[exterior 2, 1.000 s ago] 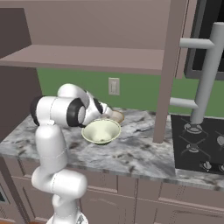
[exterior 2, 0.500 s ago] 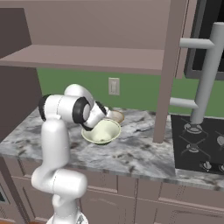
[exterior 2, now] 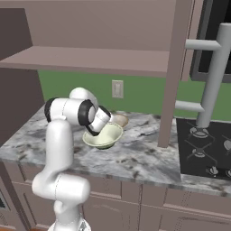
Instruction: Pick up the bowls on the counter and stack them on top of one another in the open cabinet. Place the smaller bowl on top of the larger bowl.
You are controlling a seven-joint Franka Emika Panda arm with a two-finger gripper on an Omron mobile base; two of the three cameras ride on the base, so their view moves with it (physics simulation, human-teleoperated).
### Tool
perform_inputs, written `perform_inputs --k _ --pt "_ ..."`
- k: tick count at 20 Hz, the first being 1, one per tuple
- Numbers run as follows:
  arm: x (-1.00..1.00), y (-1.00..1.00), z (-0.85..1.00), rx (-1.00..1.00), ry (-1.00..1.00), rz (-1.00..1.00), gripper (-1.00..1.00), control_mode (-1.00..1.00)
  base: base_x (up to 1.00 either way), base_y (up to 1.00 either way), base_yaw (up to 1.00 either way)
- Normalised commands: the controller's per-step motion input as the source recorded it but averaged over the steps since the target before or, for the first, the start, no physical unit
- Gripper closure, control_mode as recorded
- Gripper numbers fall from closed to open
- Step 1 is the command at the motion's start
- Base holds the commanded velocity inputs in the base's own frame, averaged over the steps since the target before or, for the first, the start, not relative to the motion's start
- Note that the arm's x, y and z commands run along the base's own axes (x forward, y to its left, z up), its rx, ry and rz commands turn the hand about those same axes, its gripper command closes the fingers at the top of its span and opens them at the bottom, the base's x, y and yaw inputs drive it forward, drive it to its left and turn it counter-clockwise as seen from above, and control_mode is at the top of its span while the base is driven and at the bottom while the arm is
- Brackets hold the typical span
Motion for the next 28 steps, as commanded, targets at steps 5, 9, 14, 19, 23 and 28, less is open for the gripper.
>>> perform_inputs --k 5,9,14,19,23,28 --pt "0.07 0.01 -0.07 0.00 -0.01 0.00 1.00 -1.00 0.00 0.00 0.00" --pt "0.00 0.00 0.00 0.00 0.00 0.00 1.00 -1.00 0.00 0.00 0.00" --pt "0.01 0.00 0.06 0.00 0.00 -0.01 1.00 -1.00 0.00 0.00 0.00" --pt "0.04 0.11 0.43 0.00 -0.07 -0.04 1.00 -1.00 0.00 0.00 0.00" --pt "0.00 0.18 0.59 0.00 -0.10 -0.04 1.00 -1.00 0.00 0.00 0.00" --pt "0.00 0.22 0.58 -0.03 -0.10 -0.02 1.00 -1.00 0.00 0.00 0.00"
